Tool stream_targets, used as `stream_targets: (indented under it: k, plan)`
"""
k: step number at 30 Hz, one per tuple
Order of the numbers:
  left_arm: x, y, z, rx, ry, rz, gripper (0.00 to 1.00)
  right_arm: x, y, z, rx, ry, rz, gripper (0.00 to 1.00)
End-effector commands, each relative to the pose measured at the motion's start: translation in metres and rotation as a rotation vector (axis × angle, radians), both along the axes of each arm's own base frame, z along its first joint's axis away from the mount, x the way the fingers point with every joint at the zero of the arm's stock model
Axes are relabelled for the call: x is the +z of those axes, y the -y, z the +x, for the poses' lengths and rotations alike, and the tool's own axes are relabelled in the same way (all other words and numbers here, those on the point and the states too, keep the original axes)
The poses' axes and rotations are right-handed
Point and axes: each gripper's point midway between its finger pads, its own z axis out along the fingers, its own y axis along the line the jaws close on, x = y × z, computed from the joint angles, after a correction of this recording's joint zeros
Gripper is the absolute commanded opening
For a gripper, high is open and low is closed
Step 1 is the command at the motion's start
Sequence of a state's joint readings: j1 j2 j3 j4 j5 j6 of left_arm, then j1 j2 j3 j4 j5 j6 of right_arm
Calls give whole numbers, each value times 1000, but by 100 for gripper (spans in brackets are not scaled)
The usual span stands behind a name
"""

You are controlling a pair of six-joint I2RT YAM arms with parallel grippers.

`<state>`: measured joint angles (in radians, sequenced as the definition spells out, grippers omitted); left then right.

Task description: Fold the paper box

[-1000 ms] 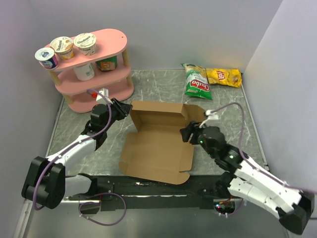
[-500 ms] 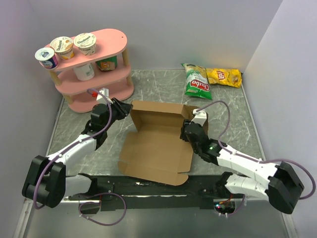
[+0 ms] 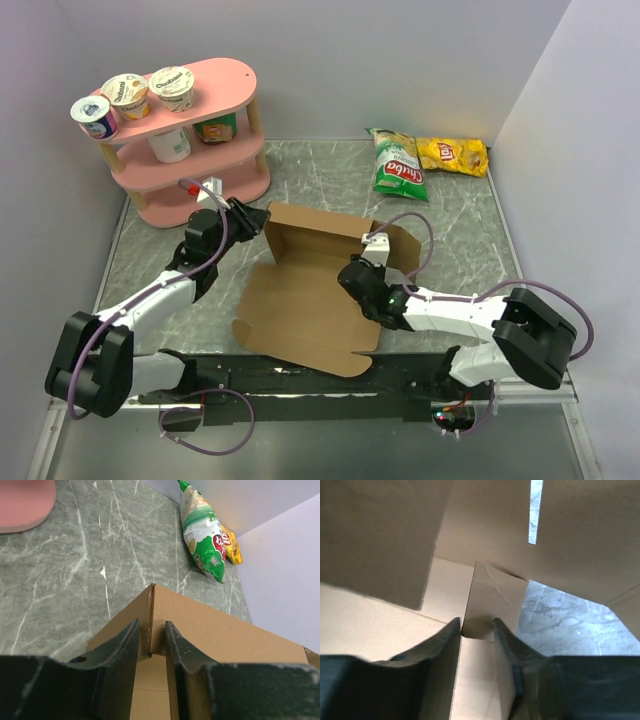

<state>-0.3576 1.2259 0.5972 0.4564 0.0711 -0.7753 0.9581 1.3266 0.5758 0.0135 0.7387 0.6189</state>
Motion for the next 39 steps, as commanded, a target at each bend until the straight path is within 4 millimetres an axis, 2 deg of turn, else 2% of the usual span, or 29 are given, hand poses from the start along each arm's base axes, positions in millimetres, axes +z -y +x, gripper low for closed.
stream_targets:
  k: [1,2,3,4,5,8,12,14,17,19,20,21,23,24,25,26,27,28,29,30,31,33,34,35,36,37,38,39]
  plan:
    - [-37,-8,-6,18,-121,89,33,26,-4,3,-35,54,18,47]
    - [-37,-9,-5,23,-120,97,33,36,-7,0,-18,70,32,57]
    - [-39,-11,-5,28,-128,114,33,39,-6,-4,-1,68,22,63]
    - [-37,-12,-2,37,-124,120,33,51,-10,-9,48,79,36,69]
    - [-37,-13,-2,40,-125,125,33,53,-14,-14,93,75,37,80]
    - [-37,-14,1,45,-129,141,33,61,-33,-41,311,57,59,89]
    - [-31,-13,5,45,-122,146,33,61,-44,-82,572,8,72,89]
    - [-31,-13,5,44,-124,148,33,73,-49,-105,700,-2,109,89]
    - [-29,-17,9,72,-121,156,33,103,-40,-116,740,38,142,86]
    - [-30,-18,10,79,-122,161,33,143,-33,-113,711,119,199,84]
    - [-29,-18,10,78,-121,162,33,154,-30,-112,705,134,206,84]
    - [-30,-18,10,75,-120,162,33,181,-25,-106,670,190,225,84]
    - [-28,-17,9,71,-111,159,33,203,-18,-98,618,229,228,84]
    - [-30,-17,8,67,-112,161,32,225,-11,-90,568,265,239,84]
    - [-29,-17,7,64,-107,159,32,229,-10,-81,539,263,225,84]
    - [-27,-17,7,64,-103,159,32,238,1,-66,476,274,226,84]
    - [-29,-17,6,62,-106,160,32,254,8,-55,434,298,254,84]
    - [-29,-16,5,58,-104,159,32,256,-1,-50,482,275,285,84]
    - [-29,-16,5,56,-102,159,32,261,19,-27,397,290,293,84]
    - [-30,-16,4,55,-104,158,32,272,23,-18,378,303,320,84]
    - [-32,-14,4,50,-107,159,32,263,21,-5,374,266,320,84]
    - [-32,-12,3,47,-108,155,33,263,43,21,275,257,344,84]
    - [-32,-10,3,44,-108,154,33,258,46,35,249,247,360,84]
    - [-33,-10,3,44,-111,155,33,246,48,41,236,220,380,84]
    - [-32,-9,4,45,-110,154,33,238,62,52,161,208,418,84]
    - [-34,-6,3,40,-114,156,33,235,66,59,136,222,441,84]
    - [-33,-5,4,39,-111,154,32,209,75,62,80,189,445,85]
    - [-33,-4,4,41,-113,158,32,199,78,62,36,173,493,87]
